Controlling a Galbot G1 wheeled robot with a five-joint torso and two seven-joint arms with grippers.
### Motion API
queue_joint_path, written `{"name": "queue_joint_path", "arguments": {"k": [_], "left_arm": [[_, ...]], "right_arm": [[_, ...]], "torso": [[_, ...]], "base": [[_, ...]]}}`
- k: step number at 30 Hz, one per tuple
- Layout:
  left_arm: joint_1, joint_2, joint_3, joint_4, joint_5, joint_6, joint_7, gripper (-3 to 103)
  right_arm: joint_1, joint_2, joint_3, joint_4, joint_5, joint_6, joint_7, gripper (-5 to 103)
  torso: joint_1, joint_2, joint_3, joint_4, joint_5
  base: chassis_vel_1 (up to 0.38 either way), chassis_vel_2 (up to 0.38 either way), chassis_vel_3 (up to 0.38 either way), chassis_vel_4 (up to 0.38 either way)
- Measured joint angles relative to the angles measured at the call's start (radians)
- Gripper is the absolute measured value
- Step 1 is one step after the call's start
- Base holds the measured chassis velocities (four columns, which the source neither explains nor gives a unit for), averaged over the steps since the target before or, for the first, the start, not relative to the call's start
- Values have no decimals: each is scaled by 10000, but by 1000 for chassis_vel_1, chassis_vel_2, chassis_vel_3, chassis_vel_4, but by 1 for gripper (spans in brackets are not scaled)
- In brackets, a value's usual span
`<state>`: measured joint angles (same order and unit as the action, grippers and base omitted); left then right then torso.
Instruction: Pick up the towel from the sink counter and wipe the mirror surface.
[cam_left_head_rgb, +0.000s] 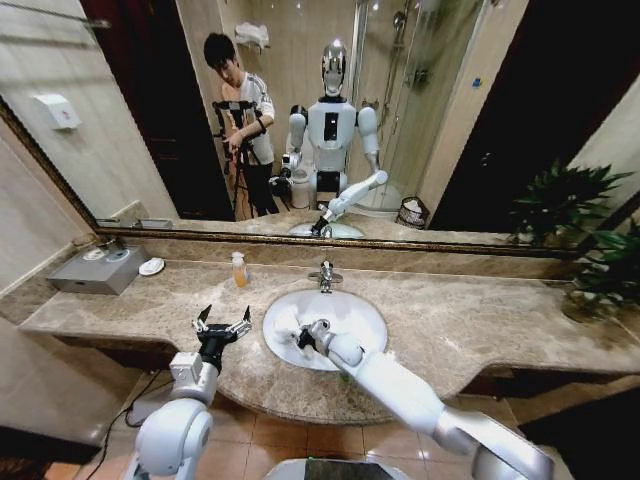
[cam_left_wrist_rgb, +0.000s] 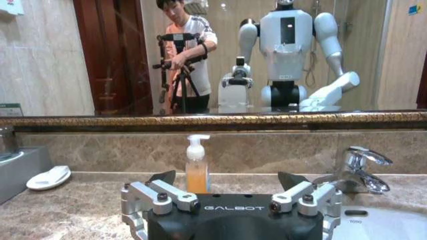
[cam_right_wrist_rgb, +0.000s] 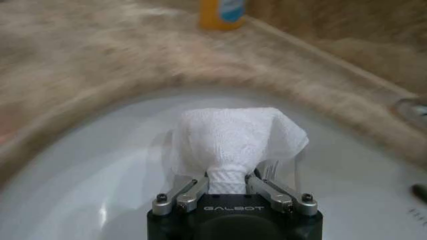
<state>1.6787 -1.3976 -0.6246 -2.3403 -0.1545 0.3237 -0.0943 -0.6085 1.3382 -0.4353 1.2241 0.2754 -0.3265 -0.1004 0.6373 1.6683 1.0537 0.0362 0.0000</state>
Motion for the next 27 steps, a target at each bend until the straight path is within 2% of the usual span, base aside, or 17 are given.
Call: {"name": "queue_joint_path", "arguments": {"k": [5,10,13,18,21,23,25,27], "left_arm": [[0,0,0,0,0,0,0,100],[0,0,0,0,0,0,0,100],[0,0,0,0,0,0,0,100],[-1,0,0,0,0,0,0,100],[0,0,1,0,0,0,0,100],[0,0,0,0,0,0,0,100],[0,0,1,1,0,0,0,100],[-1,1,0,0,0,0,0,100]], "right_arm": [[136,167,257,-299,-4,91,191,13],[-82,-263,-6,138,26,49,20,13],[-622,-923,-593,1014,136,-168,-235,13],[-684,-1086,-692,1235,121,-238,-441,13],[-525,-784,-583,913,121,-171,-310,13],[-297,-335,-379,403,108,23,-94,13],[-252,-251,-333,290,101,67,-55,13],[29,186,-40,-421,-26,383,226,13]], "torso": [[2,0,0,0,-1],[2,0,-1,-4,0],[0,0,-1,-6,1],[-1,1,-1,-7,-1],[-1,0,-1,-4,-1],[0,0,0,0,-1],[0,0,0,1,0],[0,0,0,1,1]], "base": [[0,0,0,0],[0,0,0,0],[0,0,0,0],[0,0,0,0],[0,0,0,0],[0,0,0,0],[0,0,0,0],[0,0,0,0]]}}
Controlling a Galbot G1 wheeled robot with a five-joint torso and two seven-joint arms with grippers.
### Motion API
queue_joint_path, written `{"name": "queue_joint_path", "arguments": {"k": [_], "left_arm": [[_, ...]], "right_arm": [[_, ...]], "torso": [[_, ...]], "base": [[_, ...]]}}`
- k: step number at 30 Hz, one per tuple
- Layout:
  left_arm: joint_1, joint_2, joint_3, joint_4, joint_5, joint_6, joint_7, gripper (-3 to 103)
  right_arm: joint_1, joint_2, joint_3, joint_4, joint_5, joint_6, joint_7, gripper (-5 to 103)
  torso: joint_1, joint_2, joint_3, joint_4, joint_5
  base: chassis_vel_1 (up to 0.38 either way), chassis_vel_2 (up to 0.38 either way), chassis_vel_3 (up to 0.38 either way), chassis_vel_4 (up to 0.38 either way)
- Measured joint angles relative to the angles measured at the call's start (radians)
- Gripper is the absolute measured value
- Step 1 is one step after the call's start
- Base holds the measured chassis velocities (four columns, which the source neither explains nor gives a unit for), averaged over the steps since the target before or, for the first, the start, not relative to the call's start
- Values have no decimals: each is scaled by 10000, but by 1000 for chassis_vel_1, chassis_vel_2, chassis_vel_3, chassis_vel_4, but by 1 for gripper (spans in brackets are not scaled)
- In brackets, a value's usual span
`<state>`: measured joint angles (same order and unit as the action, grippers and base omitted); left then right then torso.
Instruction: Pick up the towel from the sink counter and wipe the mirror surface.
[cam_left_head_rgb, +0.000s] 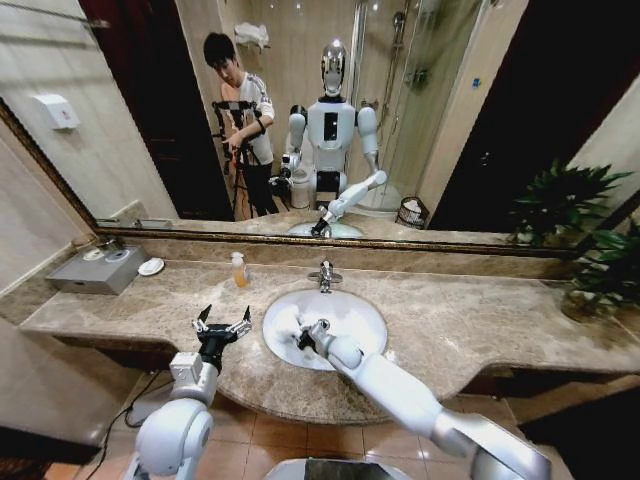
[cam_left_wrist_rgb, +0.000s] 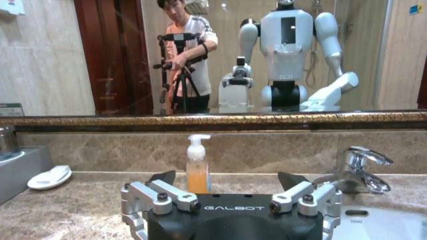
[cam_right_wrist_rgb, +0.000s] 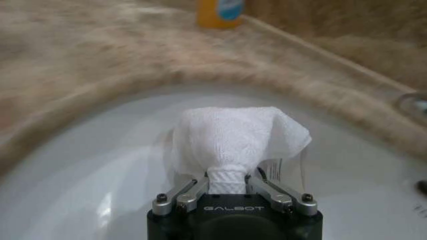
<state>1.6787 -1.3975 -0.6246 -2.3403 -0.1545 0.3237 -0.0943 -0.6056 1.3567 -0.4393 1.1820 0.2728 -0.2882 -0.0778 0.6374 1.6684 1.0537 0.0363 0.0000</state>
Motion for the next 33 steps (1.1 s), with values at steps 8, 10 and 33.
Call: {"name": "queue_joint_path", "arguments": {"k": [8,10,33], "left_arm": [[0,-1,0,0,1,0,0,100],[0,-1,0,0,0,0,0,100],[0,0,0,0,0,0,0,100]], "right_arm": [[-34,-979,-532,952,473,-596,-35,13],[-132,-1377,-704,1429,561,-981,-366,13],[478,-2589,-1191,1607,391,-1623,-1214,13]], "torso": [[1,0,0,-5,0],[1,0,1,-6,2],[1,0,0,-6,0]], "base": [[0,0,0,0],[0,0,0,0],[0,0,0,0]]}}
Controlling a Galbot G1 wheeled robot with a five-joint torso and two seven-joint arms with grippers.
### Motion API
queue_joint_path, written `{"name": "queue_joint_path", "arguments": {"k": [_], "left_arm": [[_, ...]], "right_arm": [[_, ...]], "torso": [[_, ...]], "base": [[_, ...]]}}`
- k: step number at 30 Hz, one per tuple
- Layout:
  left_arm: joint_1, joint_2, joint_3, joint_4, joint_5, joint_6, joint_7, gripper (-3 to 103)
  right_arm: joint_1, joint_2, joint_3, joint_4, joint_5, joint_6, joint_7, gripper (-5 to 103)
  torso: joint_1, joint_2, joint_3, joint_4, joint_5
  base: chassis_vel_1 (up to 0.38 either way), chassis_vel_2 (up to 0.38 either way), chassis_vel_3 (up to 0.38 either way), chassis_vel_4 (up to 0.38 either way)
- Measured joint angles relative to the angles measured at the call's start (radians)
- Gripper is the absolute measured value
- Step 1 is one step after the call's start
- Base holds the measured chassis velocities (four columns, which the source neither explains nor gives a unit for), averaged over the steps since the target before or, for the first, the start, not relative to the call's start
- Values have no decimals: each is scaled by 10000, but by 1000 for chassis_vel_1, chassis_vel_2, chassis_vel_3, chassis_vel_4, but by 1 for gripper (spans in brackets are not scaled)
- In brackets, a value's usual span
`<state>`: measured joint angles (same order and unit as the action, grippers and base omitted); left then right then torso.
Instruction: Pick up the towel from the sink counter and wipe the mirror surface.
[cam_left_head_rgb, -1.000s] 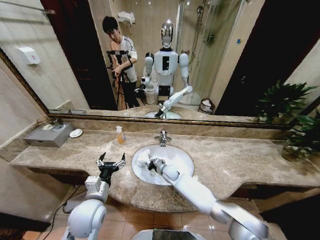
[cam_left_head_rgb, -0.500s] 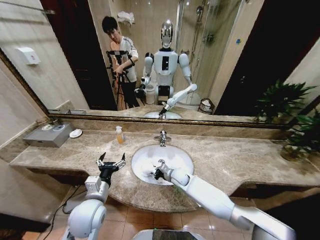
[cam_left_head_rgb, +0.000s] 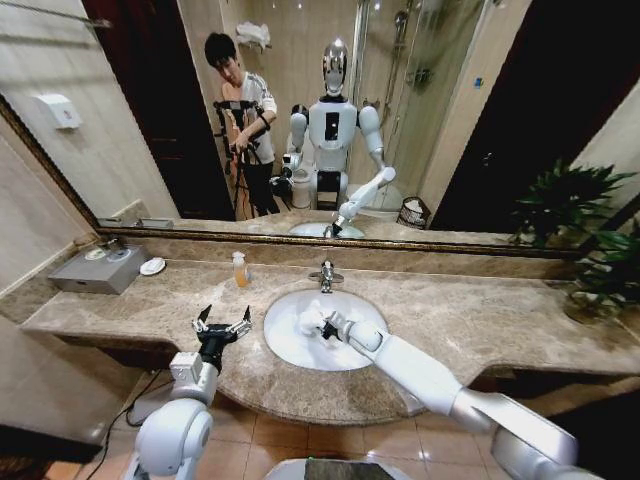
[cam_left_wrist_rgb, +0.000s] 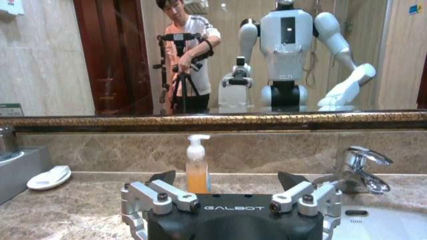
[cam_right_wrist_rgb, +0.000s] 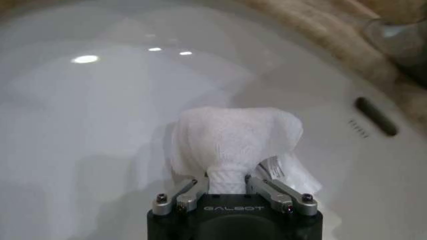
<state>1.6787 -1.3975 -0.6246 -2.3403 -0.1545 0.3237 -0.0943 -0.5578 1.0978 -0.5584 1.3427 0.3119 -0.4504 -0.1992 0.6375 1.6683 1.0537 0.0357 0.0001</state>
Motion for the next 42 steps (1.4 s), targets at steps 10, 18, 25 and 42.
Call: {"name": "queue_joint_path", "arguments": {"k": [10,18,25,42], "left_arm": [[0,-1,0,0,0,0,0,100],[0,-1,0,0,0,0,0,100],[0,-1,0,0,0,0,0,100],[0,0,0,0,0,0,0,100]], "right_arm": [[-115,-669,-215,905,371,-348,5,13],[178,-334,604,-651,-200,360,273,13],[-102,-953,462,166,-175,-24,-161,13],[272,-1096,946,-837,-650,480,-257,13]], "torso": [[-2,1,0,2,2],[0,0,0,3,1],[-1,0,0,0,3],[0,0,0,7,0]], "base": [[0,0,0,0],[0,0,0,0],[0,0,0,0],[0,0,0,0]]}}
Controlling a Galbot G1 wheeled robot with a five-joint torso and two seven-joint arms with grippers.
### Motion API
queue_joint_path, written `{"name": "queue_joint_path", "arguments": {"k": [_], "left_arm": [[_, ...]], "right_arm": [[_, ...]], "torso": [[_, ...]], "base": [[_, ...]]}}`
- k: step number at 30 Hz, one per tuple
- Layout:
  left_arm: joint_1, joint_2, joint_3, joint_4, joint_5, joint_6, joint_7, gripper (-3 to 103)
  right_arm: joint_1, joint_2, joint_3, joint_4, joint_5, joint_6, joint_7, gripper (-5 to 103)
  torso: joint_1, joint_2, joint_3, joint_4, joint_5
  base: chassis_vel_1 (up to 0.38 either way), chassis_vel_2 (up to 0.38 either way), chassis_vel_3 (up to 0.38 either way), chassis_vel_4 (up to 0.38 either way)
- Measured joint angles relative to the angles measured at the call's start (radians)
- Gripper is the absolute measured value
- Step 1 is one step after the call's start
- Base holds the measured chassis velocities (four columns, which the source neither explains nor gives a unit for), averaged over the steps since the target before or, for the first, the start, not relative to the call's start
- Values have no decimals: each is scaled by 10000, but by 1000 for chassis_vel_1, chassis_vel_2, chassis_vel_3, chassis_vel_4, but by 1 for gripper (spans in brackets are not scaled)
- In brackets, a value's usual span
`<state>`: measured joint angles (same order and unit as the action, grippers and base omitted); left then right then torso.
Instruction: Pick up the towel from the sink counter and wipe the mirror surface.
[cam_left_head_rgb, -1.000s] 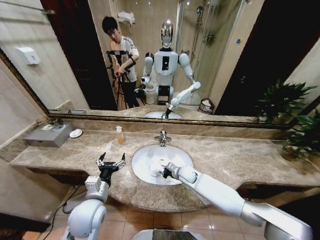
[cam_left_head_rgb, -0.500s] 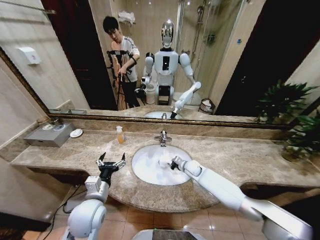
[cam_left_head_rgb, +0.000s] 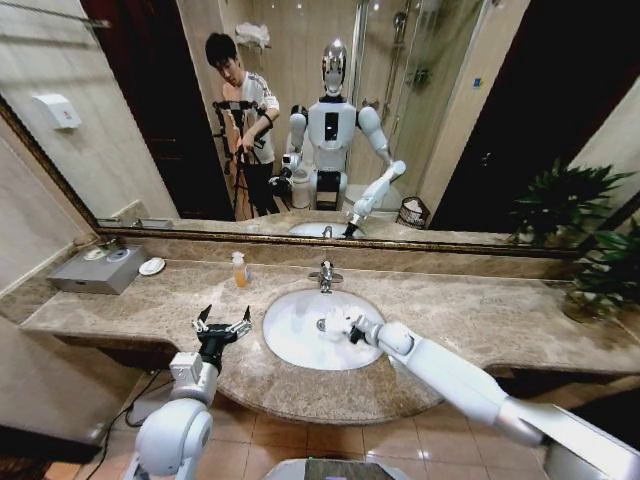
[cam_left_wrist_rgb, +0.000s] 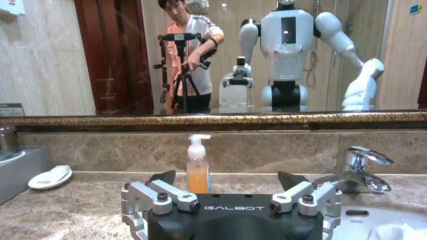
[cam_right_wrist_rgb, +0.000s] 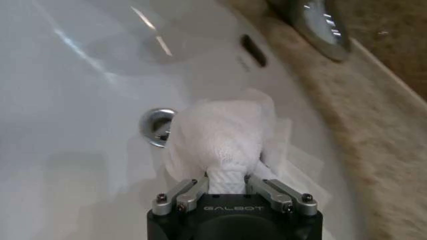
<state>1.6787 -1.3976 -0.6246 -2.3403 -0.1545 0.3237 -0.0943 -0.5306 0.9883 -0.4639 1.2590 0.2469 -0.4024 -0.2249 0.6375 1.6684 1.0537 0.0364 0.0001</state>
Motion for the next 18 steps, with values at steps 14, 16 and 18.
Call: {"name": "queue_joint_path", "arguments": {"k": [14,16,18], "left_arm": [[0,0,0,0,0,0,0,100],[0,0,0,0,0,0,0,100],[0,-1,1,0,0,0,0,100]], "right_arm": [[-806,-1873,-737,2680,438,-542,-4,13],[-787,-1835,-740,2681,457,-573,50,13],[-639,-1440,-615,2243,494,-471,396,13]], "torso": [[-1,1,-1,-10,-6],[-2,1,-1,-8,-6],[-2,0,0,-4,3]], "base": [[0,0,0,0],[0,0,0,0],[0,0,0,0]]}}
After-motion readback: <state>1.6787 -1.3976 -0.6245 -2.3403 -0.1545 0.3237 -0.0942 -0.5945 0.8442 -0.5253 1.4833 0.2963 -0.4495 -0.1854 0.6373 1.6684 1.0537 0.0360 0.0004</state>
